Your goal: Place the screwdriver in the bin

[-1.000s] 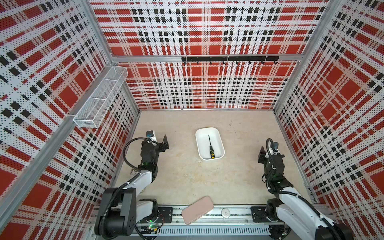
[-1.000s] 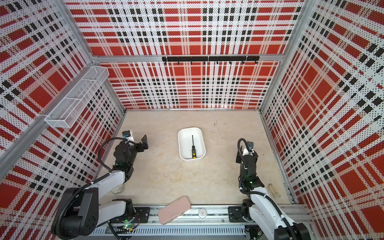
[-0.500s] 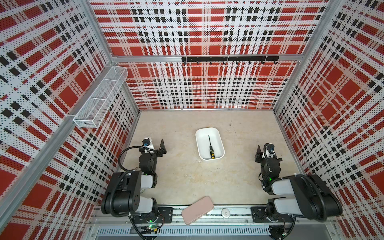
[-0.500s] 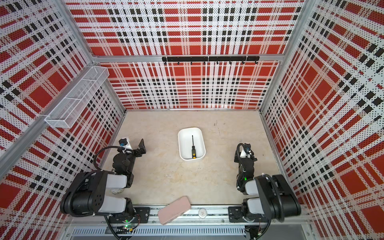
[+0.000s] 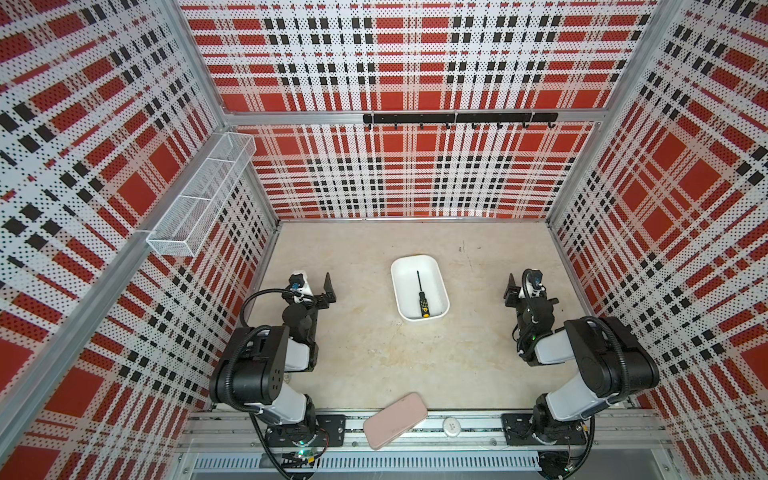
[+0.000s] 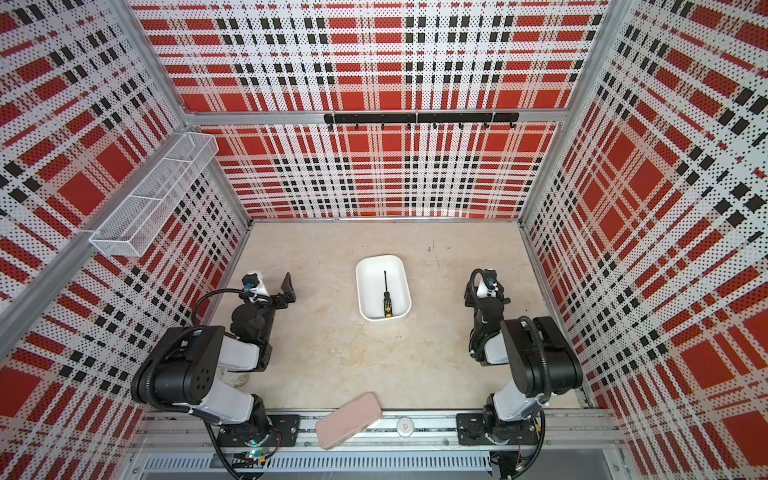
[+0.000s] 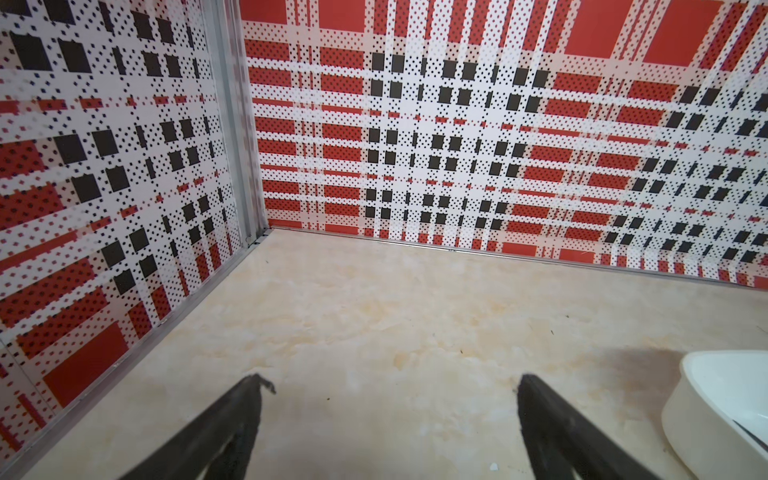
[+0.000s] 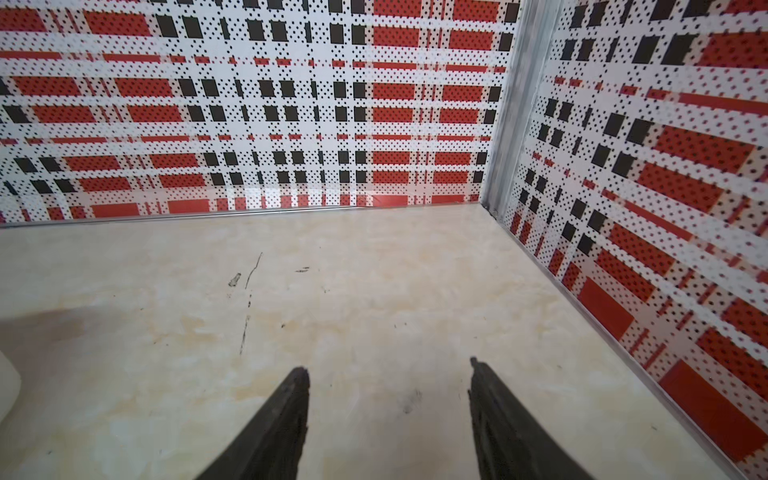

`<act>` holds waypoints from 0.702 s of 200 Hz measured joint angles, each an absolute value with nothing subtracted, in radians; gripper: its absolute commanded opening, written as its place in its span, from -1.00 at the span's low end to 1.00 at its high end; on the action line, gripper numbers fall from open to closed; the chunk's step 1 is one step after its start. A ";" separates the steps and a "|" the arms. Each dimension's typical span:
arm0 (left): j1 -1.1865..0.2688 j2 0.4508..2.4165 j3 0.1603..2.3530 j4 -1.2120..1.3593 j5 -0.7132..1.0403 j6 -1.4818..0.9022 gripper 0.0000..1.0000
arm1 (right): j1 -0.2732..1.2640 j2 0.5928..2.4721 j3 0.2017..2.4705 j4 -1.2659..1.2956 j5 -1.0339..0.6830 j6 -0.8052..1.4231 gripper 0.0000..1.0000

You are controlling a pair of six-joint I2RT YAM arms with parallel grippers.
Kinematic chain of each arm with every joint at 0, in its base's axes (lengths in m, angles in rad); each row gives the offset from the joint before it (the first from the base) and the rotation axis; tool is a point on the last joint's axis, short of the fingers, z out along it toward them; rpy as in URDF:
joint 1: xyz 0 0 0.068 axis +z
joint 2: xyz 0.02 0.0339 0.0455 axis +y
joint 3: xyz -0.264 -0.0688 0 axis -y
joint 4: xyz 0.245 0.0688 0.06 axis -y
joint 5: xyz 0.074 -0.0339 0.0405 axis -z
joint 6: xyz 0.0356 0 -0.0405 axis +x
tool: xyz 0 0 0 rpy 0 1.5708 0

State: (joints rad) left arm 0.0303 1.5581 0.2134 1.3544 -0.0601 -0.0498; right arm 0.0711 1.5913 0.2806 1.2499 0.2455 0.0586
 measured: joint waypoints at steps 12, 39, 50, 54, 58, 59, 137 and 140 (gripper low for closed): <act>0.028 1.563 0.213 1.353 -0.073 -0.048 0.96 | 0.056 1.586 0.287 1.229 0.238 0.068 0.52; 0.027 1.563 0.213 1.354 -0.096 -0.047 0.96 | 0.048 1.586 0.287 1.186 0.228 0.075 0.63; 0.026 1.563 0.213 1.354 -0.101 -0.047 0.96 | 0.048 1.586 0.287 1.176 0.224 0.078 0.76; 0.026 1.563 0.213 1.354 -0.104 -0.047 0.96 | 0.048 1.586 0.287 1.172 0.223 0.076 0.85; 0.026 1.563 0.213 1.354 -0.105 -0.047 0.96 | 0.048 1.586 0.287 1.169 0.221 0.080 0.98; 0.026 1.563 0.213 1.354 -0.105 -0.047 0.96 | 0.048 1.586 0.287 1.169 0.222 0.075 0.99; 0.025 1.563 0.213 1.354 -0.114 -0.046 0.96 | 0.048 1.586 0.287 1.161 0.216 0.079 1.00; 0.025 1.563 0.213 1.354 -0.114 -0.046 0.96 | 0.048 1.586 0.287 1.161 0.216 0.079 1.00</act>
